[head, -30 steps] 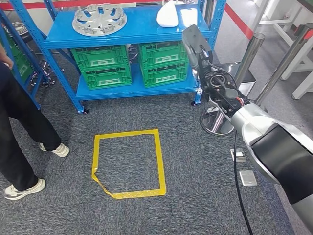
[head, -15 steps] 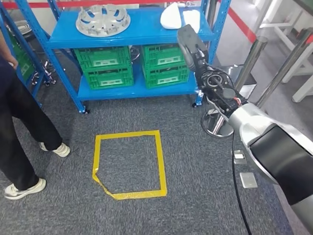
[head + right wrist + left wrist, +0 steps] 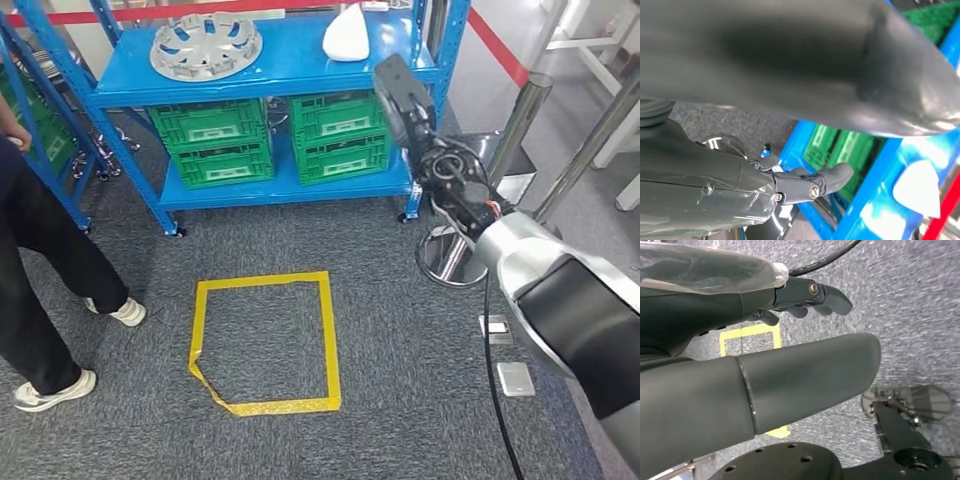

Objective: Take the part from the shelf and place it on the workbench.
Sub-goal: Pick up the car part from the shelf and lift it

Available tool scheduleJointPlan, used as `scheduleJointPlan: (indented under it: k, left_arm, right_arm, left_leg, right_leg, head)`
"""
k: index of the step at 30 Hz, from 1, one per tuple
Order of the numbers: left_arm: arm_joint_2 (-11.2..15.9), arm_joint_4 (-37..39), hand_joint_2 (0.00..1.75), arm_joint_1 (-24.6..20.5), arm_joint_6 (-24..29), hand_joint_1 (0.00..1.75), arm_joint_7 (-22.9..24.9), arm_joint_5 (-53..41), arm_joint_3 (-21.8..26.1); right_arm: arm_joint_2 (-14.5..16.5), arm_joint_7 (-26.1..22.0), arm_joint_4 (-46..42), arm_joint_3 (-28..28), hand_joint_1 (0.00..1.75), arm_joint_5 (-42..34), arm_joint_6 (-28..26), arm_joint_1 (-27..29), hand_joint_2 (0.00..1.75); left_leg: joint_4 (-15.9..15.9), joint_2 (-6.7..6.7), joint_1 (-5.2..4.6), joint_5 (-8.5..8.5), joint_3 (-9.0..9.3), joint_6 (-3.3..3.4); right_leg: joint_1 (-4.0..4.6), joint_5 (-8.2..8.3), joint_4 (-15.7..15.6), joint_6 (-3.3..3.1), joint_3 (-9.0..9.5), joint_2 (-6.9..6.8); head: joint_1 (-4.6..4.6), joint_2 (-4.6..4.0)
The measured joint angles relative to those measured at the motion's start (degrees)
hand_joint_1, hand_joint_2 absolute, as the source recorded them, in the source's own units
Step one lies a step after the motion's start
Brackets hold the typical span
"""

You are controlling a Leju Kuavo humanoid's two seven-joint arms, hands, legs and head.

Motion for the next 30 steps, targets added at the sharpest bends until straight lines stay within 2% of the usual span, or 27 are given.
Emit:
scheduleJointPlan:
  k: [3,4,5,6,7,8,9,10,13,14,15,16,18,19,20,21,23,24,25,26,27,28,30]
  left_arm:
    - [-0.02,0.0,0.0,0.04,0.0,0.0,0.0,0.0,0.0]
    - [-0.05,0.0,0.0,0.1,0.0,0.0,0.0,0.01,0.0]
    - [-0.09,0.0,0.0,0.16,0.0,0.0,0.0,0.01,0.0]
    - [-0.11,0.0,0.0,0.21,0.0,0.0,0.0,0.01,0.0]
    - [-0.13,0.0,0.0,0.22,0.0,0.0,0.0,0.02,0.0]
    - [-0.09,0.0,0.0,0.2,0.0,0.0,0.0,0.03,0.0]
    - [-0.04,0.0,0.0,0.15,0.0,0.0,-0.01,0.05,0.0]
    - [0.0,0.0,0.0,0.09,0.01,0.0,-0.01,0.07,0.0]
    - [0.03,0.01,0.0,0.01,0.03,0.0,-0.03,0.21,0.0]
    - [0.02,0.02,0.0,0.06,0.03,0.0,-0.03,0.24,0.0]
    - [0.0,0.02,0.0,0.08,0.03,0.0,-0.04,0.25,0.0]
    - [-0.01,0.02,0.0,0.06,0.04,0.0,-0.04,0.25,0.0]
    - [-0.01,0.02,0.0,-0.05,0.04,0.0,-0.04,0.25,0.0]
    - [-0.01,0.02,0.0,-0.02,0.03,0.0,-0.04,0.26,0.0]
    - [-0.04,0.02,0.0,0.09,0.03,0.0,-0.04,0.26,0.0]
    - [-0.09,0.01,0.0,0.21,0.02,0.0,-0.04,0.25,-0.01]
    - [-0.22,0.02,0.0,0.36,0.02,0.0,-0.04,0.25,-0.02]
    - [-0.27,0.02,0.0,0.31,0.03,0.0,-0.04,0.25,-0.02]
    - [-0.28,0.02,0.0,0.2,0.03,0.0,-0.04,0.26,-0.02]
    - [-0.28,0.02,0.0,0.1,0.04,0.0,-0.04,0.26,-0.01]
    - [-0.28,0.02,0.0,0.02,0.04,0.0,-0.05,0.26,-0.01]
    - [-0.28,0.02,0.0,0.06,0.04,0.0,-0.06,0.26,-0.01]
    - [-0.27,0.02,0.0,0.19,0.04,0.0,-0.07,0.27,-0.02]
  right_arm:
    - [0.05,-0.04,0.01,0.05,0.0,0.0,0.17,0.02,0.0]
    - [0.06,-0.03,0.02,0.08,0.0,0.0,0.23,0.11,0.0]
    - [0.07,-0.03,0.02,0.09,0.0,0.0,0.27,0.15,0.0]
    - [0.07,-0.03,0.02,0.09,0.0,0.0,0.27,0.14,0.0]
    - [0.07,-0.03,0.02,0.09,0.0,0.0,0.27,0.08,0.0]
    - [0.07,-0.04,0.02,0.09,0.0,0.0,0.27,-0.02,0.0]
    - [0.07,-0.06,0.02,0.09,0.0,0.0,0.28,-0.12,0.0]
    - [0.07,-0.1,0.02,0.09,0.0,0.01,0.29,-0.22,0.0]
    - [0.07,-0.21,0.12,0.14,0.0,0.18,0.38,-0.29,0.0]
    - [0.07,-0.24,0.16,0.15,0.0,0.34,0.41,-0.31,0.0]
    - [0.11,-0.26,0.17,0.16,0.0,0.49,0.46,-0.39,0.0]
    - [0.15,-0.28,0.17,0.16,0.0,0.63,0.52,-0.47,0.0]
    - [0.21,-0.27,0.25,0.19,0.0,0.76,0.6,-0.53,0.0]
    - [0.21,-0.25,0.33,0.22,0.0,0.76,0.6,-0.41,0.0]
    - [0.21,-0.23,0.41,0.27,0.0,0.77,0.61,-0.28,0.0]
    - [0.22,-0.23,0.46,0.31,0.0,0.77,0.61,-0.16,0.0]
    - [0.22,-0.24,0.5,0.35,0.0,0.78,0.61,-0.15,0.0]
    - [0.22,-0.26,0.53,0.38,0.0,0.78,0.61,-0.22,0.0]
    - [0.22,-0.25,0.55,0.41,0.0,0.78,0.61,-0.32,0.0]
    - [0.22,-0.22,0.57,0.44,0.0,0.78,0.63,-0.34,0.0]
    - [0.22,-0.22,0.59,0.47,0.0,0.78,0.64,-0.33,0.0]
    - [0.22,-0.22,0.58,0.47,0.0,0.78,0.67,-0.31,0.0]
    - [0.31,-0.27,0.53,0.46,0.0,0.79,0.69,-0.26,0.0]
  left_leg:
    - [12.68,0.29,-0.12,-4.17,-7.71,0.1]
    - [15.09,0.28,-0.23,-4.25,-9.7,0.33]
    - [14.58,0.28,-0.39,-2.99,-10.18,0.66]
    - [11.79,0.29,-0.58,-0.76,-9.4,1.06]
    - [7.1,0.33,-0.83,2.09,-7.49,1.56]
    - [2.4,0.43,-1.16,4.13,-5.34,1.96]
    - [-1.14,0.53,-1.47,5.38,-3.66,2.26]
    - [-3.33,0.6,-1.78,5.87,-2.6,2.47]
    - [-4.43,0.46,-1.9,5.37,-1.64,2.99]
    - [-4.59,0.41,-1.8,5.18,-1.11,3.24]
    - [-4.65,0.42,-1.76,4.97,-0.56,3.49]
    - [-4.69,0.42,-1.7,4.76,-0.17,3.7]
    - [-4.67,0.31,-1.69,4.33,0.23,3.95]
    - [-4.66,0.22,-1.67,4.06,0.47,3.95]
    - [-4.65,0.11,-1.63,3.74,0.81,3.88]
    - [-4.62,0.0,-1.57,3.38,1.25,3.76]
    - [-4.57,-0.15,-1.45,2.52,2.36,3.41]
    - [-4.56,-0.2,-1.4,2.16,2.79,3.17]
    - [-4.58,-0.22,-1.36,1.86,2.96,2.87]
    - [-4.7,-0.2,-1.33,1.68,2.98,2.59]
    - [-4.75,-0.19,-1.36,1.61,2.97,2.3]
    - [-4.82,-0.12,-1.39,1.54,3.07,2.03]
    - [-3.91,-0.02,-1.45,1.49,3.23,1.61]
  right_leg:
    - [0.5,-0.56,-0.03,-0.69,0.51,-0.07]
    - [0.69,-0.8,-0.03,-0.83,0.74,-0.07]
    - [0.82,-1.04,-0.03,-0.88,1.04,-0.07]
    - [0.91,-1.31,-0.03,-0.89,1.4,-0.07]
    - [0.97,-1.62,-0.05,-0.85,1.84,-0.07]
    - [1.08,-1.96,-0.06,-0.69,2.18,-0.07]
    - [1.1,-2.24,-0.11,-0.48,2.44,-0.05]
    - [1.08,-2.49,-0.23,-0.2,2.63,-0.03]
    - [0.9,-2.38,0.89,0.79,2.75,-0.14]
    - [0.89,-2.69,1.96,1.06,2.49,-0.27]
    - [0.86,-3.67,3.57,1.29,1.74,-0.38]
    - [0.8,-5.03,6.29,1.54,0.3,-0.48]
    - [0.67,-7.92,13.43,1.91,-3.76,-0.5]
    - [0.62,-8.54,16.09,2.01,-5.72,-0.5]
    - [0.59,-8.12,16.91,2.0,-6.87,-0.5]
    - [0.58,-6.7,15.9,1.96,-7.13,-0.5]
    - [0.57,-1.34,8.63,1.85,-5.06,-0.5]
    - [0.71,0.35,5.0,1.79,-3.93,-0.46]
    - [0.87,1.3,2.02,1.51,-2.93,-0.46]
    - [1.02,1.52,0.41,1.13,-2.34,-0.44]
    - [1.17,1.0,-0.2,0.66,-2.11,-0.45]
    - [1.19,1.04,-0.59,0.12,-1.73,-0.48]
    - [1.0,0.95,-0.97,-0.55,-0.73,-0.46]
  head:
    - [-0.66,0.0]
    - [-0.73,0.0]
    - [-0.75,0.0]
    - [-0.76,0.0]
    - [-0.76,0.0]
    - [-0.78,0.0]
    - [-0.78,0.0]
    - [-0.8,0.0]
    - [-0.61,0.0]
    - [-0.5,0.0]
    - [-0.38,0.0]
    - [-0.29,0.0]
    - [-0.08,0.0]
    - [0.07,0.0]
    - [0.26,0.0]
    - [0.48,0.0]
    - [0.89,0.0]
    - [0.89,-0.01]
    - [0.93,-0.01]
    - [0.95,-0.01]
    - [0.86,-0.01]
    - [0.88,0.0]
    - [0.76,0.0]
